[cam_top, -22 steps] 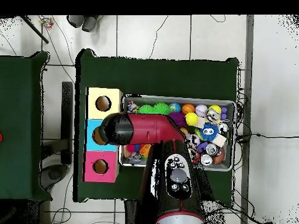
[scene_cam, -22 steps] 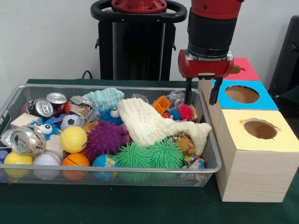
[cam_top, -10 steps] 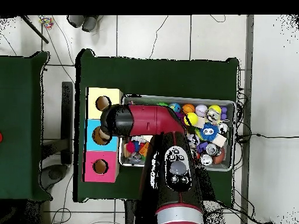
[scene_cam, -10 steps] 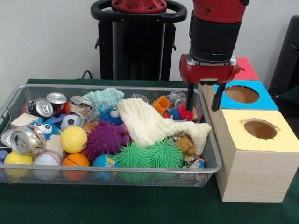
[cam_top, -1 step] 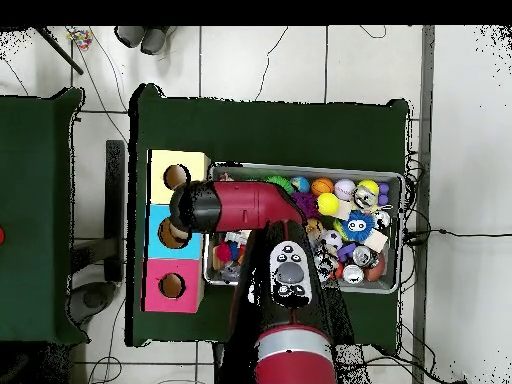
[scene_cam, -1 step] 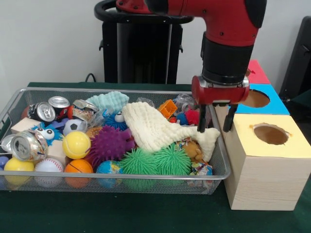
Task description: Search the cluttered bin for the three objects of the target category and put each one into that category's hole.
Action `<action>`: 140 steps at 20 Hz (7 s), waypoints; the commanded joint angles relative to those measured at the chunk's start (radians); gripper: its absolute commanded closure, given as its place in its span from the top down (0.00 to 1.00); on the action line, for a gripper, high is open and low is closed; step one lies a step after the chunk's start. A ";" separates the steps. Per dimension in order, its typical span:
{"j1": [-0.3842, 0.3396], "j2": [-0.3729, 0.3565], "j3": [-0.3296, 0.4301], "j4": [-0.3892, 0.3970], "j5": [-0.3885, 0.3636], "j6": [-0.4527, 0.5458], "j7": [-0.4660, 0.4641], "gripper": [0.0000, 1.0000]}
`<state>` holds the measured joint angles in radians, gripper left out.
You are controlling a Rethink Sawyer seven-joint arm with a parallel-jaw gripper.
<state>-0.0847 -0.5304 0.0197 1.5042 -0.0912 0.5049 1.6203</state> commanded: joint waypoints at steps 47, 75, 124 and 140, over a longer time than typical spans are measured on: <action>-0.047 0.098 0.003 0.312 0.042 -0.334 0.214 0.00; 0.081 -0.324 -0.078 0.314 0.137 0.090 0.203 0.00; -0.263 -0.403 0.177 0.302 0.024 0.192 -0.024 0.00; -0.233 -0.399 0.159 0.300 0.022 0.202 0.016 0.00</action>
<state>-0.3260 -0.9247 0.1129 1.8301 -0.0460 0.6137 1.6203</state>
